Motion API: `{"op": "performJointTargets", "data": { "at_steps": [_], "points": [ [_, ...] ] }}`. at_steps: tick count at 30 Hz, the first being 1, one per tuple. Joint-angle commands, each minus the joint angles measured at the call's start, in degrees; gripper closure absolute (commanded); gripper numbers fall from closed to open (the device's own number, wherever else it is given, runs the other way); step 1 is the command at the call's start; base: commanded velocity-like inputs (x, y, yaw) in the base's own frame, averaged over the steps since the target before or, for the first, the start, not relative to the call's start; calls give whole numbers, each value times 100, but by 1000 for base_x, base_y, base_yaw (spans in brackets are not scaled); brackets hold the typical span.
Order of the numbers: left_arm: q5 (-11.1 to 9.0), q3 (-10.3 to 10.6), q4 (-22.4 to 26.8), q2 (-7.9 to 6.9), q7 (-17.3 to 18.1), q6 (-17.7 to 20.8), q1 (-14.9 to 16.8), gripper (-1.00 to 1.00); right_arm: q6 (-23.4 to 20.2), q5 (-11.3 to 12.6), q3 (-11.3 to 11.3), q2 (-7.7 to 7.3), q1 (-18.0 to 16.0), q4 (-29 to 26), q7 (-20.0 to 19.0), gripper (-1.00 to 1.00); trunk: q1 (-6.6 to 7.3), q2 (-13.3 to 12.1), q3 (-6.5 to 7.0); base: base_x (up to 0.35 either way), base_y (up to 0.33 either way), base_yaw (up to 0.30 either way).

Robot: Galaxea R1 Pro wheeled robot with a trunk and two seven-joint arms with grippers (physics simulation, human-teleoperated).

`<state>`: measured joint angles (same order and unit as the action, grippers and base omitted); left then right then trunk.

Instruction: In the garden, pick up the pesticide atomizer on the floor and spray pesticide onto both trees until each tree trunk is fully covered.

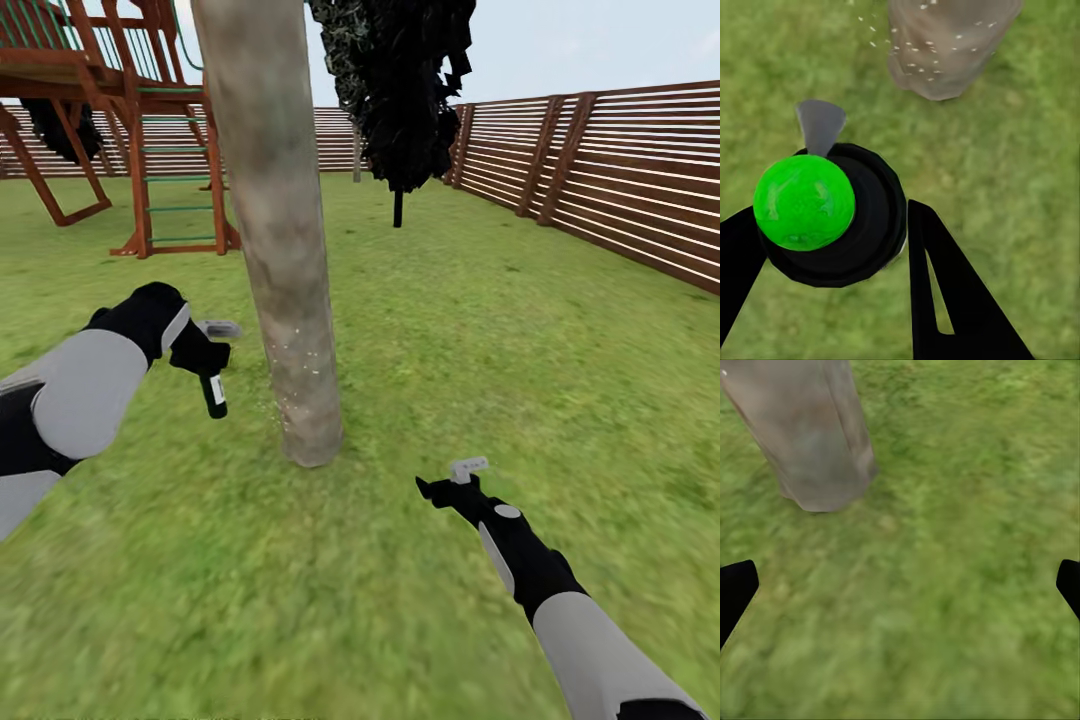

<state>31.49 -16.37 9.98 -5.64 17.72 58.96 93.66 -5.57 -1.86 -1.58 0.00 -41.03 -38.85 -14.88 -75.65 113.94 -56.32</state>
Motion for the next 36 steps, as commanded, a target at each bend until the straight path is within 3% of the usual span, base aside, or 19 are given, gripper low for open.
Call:
{"op": "performJointTargets", "data": {
  "at_steps": [1,6,10,20,36],
  "points": [
    [63,-19,8,2,27,14,-10,100,-32,-19,6,0,-1,-15,-15,-100,1,2,-5,0,0,51],
    [78,-33,29,51,-40,-19,-72,100,-32,-25,17,-9,-1,-19,-18,-100,1,2,-5,0,0,6],
    [89,-15,39,-22,-48,-46,-83,100,-32,-25,17,-9,-1,-16,-17,-100,1,2,-5,78,18,0],
    [85,28,40,2,-50,-43,-85,100,-32,-25,17,-14,-1,-13,-17,-100,1,2,-5,174,112,0],
    [85,22,40,15,-50,-42,-85,100,-30,-25,17,-17,-1,-14,-15,-100,1,2,-5,-21,-254,187]
  ]
}}
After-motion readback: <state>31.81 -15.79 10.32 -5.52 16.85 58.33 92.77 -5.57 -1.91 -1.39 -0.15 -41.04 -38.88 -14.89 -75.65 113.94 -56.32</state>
